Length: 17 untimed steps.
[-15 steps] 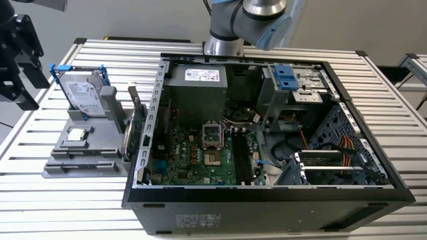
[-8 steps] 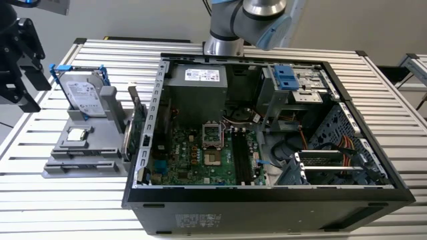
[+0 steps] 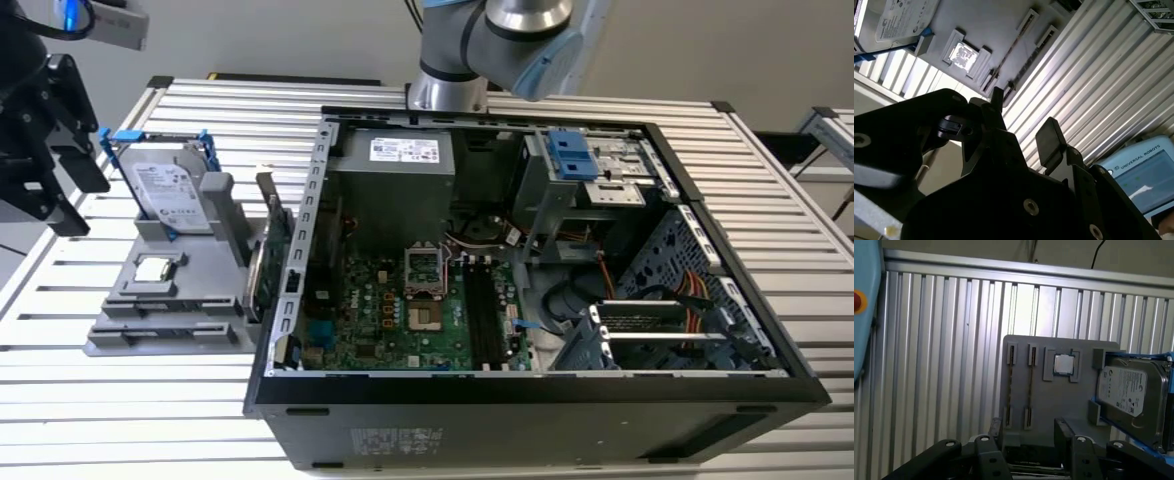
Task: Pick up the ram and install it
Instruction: 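Pick up the ram and move it above insertion slot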
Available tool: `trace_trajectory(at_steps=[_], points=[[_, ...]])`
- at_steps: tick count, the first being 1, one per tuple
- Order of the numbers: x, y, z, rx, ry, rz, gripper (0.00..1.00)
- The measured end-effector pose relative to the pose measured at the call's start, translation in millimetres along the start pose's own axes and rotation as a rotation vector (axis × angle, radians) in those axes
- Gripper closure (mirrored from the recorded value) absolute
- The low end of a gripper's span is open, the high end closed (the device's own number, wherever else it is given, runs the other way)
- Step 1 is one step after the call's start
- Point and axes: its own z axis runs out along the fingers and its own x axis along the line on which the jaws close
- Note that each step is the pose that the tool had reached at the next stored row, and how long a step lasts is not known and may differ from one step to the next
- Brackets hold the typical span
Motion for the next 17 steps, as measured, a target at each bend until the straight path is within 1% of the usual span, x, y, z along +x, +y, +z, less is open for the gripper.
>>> trace_trajectory(at_steps=[8, 17], points=[[-0.3, 0.0, 6.6, -0.0002, 0.0004, 0.0, 0.0], [-0.7, -0.1, 10.5, -0.0001, 0.0005, 0.004, 0.0]])
